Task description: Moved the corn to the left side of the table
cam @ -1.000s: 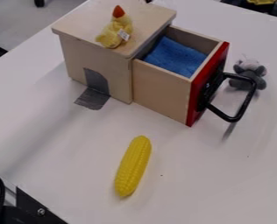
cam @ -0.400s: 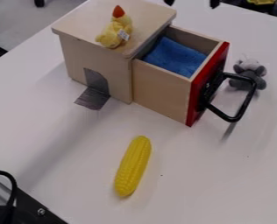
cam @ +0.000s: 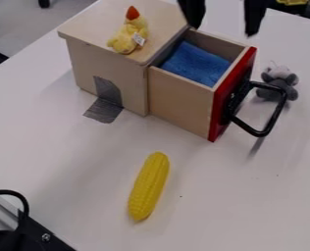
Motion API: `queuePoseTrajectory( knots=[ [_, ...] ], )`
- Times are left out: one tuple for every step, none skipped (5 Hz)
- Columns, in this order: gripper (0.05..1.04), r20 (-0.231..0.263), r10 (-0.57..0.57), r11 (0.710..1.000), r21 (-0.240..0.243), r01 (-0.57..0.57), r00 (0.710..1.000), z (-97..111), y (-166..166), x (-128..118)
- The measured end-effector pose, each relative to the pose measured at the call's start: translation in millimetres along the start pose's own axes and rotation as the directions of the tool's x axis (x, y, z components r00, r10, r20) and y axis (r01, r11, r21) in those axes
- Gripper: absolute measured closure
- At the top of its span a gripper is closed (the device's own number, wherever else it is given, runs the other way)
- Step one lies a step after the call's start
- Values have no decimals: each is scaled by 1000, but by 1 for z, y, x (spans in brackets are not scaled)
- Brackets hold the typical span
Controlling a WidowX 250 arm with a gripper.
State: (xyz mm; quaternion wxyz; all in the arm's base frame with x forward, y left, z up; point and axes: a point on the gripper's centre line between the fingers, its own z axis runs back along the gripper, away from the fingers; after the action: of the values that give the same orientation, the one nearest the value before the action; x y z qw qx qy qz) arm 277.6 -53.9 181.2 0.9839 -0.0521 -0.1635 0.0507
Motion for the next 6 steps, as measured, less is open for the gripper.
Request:
queuePoseTrajectory(
  knots=[
    [83,-51,4,999,51,-2,999,-10,4,-33],
    [83,-98,17,997,76,-9,995,-19,12,-65],
    [83,-140,89,991,116,-73,986,-30,23,-94],
    [83,-139,83,995,73,-73,987,-42,20,-98],
    [83,-183,54,995,88,-39,982,-65,26,-104],
    [83,-199,60,993,115,-38,978,-86,36,-108]
  ],
)
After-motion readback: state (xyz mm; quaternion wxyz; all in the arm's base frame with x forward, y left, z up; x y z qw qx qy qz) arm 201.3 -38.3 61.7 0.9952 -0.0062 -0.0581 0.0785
